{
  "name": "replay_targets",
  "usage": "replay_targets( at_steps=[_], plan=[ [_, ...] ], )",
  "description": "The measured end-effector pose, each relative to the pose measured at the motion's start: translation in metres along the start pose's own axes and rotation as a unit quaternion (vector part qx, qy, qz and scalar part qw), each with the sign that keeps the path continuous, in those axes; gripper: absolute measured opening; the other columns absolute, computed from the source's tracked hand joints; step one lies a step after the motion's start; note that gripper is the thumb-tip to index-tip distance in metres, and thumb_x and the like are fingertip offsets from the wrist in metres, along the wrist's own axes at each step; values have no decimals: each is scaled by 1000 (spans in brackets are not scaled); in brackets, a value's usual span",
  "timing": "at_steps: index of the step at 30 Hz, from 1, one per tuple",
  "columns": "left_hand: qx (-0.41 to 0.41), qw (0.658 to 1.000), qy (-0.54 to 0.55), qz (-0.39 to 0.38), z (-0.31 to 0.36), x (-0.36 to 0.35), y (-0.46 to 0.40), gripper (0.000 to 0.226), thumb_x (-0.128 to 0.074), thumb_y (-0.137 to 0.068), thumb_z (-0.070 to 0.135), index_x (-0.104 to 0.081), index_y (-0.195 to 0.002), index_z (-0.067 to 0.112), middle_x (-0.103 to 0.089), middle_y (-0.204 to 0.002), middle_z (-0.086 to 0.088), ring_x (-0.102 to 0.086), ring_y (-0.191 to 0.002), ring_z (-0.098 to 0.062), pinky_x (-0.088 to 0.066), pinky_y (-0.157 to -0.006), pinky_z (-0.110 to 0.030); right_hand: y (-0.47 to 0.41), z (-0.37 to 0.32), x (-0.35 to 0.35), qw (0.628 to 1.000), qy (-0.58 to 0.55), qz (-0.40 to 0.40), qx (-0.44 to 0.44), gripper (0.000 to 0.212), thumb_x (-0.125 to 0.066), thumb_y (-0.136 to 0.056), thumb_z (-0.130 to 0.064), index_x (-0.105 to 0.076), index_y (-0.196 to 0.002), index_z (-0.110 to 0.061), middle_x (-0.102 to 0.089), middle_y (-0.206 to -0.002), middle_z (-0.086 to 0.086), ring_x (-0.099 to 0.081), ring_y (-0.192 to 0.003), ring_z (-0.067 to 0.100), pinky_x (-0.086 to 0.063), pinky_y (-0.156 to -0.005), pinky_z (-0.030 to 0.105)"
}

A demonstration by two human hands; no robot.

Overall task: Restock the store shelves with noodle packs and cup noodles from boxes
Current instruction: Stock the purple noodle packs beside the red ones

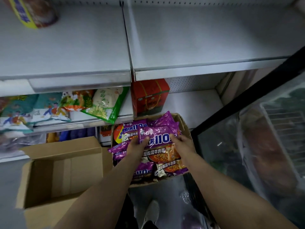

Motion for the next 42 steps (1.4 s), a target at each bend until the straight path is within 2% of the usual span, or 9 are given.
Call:
replay_targets(
  at_steps=[2, 4, 9, 15, 19, 24, 28, 35, 42],
  plan=[
    [-43, 999, 20, 22, 8, 6, 12, 111, -75, -55, 83, -49, -140, 18, -62, -133, -8, -63, -116, -34, -52, -97, -59, 16, -11, 2, 999, -26, -2, 18, 45, -76, -85, -50, -65, -120, -23, -73, -107, 2, -71, -96, 25, -60, -87, 46],
    [-91, 995, 9, 47, 13, 15, 16, 121, -68, -50, 92, -47, -143, 18, -61, -137, -11, -61, -120, -34, -50, -101, -58, 34, -23, 4, 998, -51, -5, 34, 38, -75, -88, -45, -64, -115, -22, -73, -102, 2, -72, -91, 24, -61, -83, 44],
    [-186, 973, -10, 132, 81, 37, 99, 83, -60, -88, 64, -44, -146, 6, -56, -140, -16, -54, -127, -34, -43, -105, -40, 77, -61, 4, 992, -78, -4, 103, 33, -76, -86, -45, -66, -103, -18, -76, -97, 4, -74, -87, 24, -61, -81, 43],
    [-271, 941, 15, 201, 123, 67, 164, 41, -38, -106, 46, -59, -111, 11, -63, -98, -3, -59, -95, -22, -42, -70, -33, 126, -115, -1, 976, -65, 10, 208, 42, -74, -84, -54, -66, -101, -17, -75, -95, 5, -73, -88, 26, -60, -86, 50],
    [-324, 917, 30, 232, 151, 85, 201, 33, -36, -109, 35, -56, -94, 14, -64, -90, -6, -56, -76, -14, -42, -60, -21, 165, -156, -4, 957, -43, 17, 287, 38, -64, -90, -56, -60, -98, -19, -72, -94, 5, -71, -89, 24, -59, -84, 46],
    [-385, 879, -11, 282, 182, 106, 245, 34, -40, -108, 30, -57, -87, 9, -63, -79, -2, -61, -71, -17, -44, -57, -16, 211, -193, -4, 932, -19, 5, 362, 36, -51, -100, -51, -52, -106, -16, -67, -94, -3, -68, -77, 8, -50, -58, 23],
    [-442, 825, -54, 347, 219, 122, 295, 31, -42, -108, 29, -56, -87, 11, -56, -70, 9, -52, -60, 0, -40, -52, -6, 253, -229, -1, 896, -9, 8, 444, 35, -46, -102, -51, -48, -103, -17, -67, -92, -3, -70, -80, 13, -57, -65, 32],
    [-489, 760, -114, 413, 243, 141, 339, 29, -41, -106, 38, -59, -92, 20, -54, -70, 16, -51, -61, -1, -30, -51, -16, 304, -272, 3, 853, -38, -25, 520, 37, -48, -102, -51, -47, -102, -14, -68, -96, 0, -71, -84, 15, -61, -69, 38],
    [-539, 762, -43, 357, 266, 129, 370, 24, -42, -107, 32, -59, -94, 20, -62, -76, 10, -58, -65, 10, -39, -51, -12, 327, -302, 23, 845, -137, -128, 500, 40, -42, -104, -52, -59, -98, -16, -74, -90, 3, -74, -81, 17, -58, -70, 33]
  ],
)
Point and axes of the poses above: each hand's wrist, its own y-axis away from the middle knuckle, its own x-axis out of the back of the hand, z = x × y, the point moved 8 cm from there along -y, towards the middle knuckle
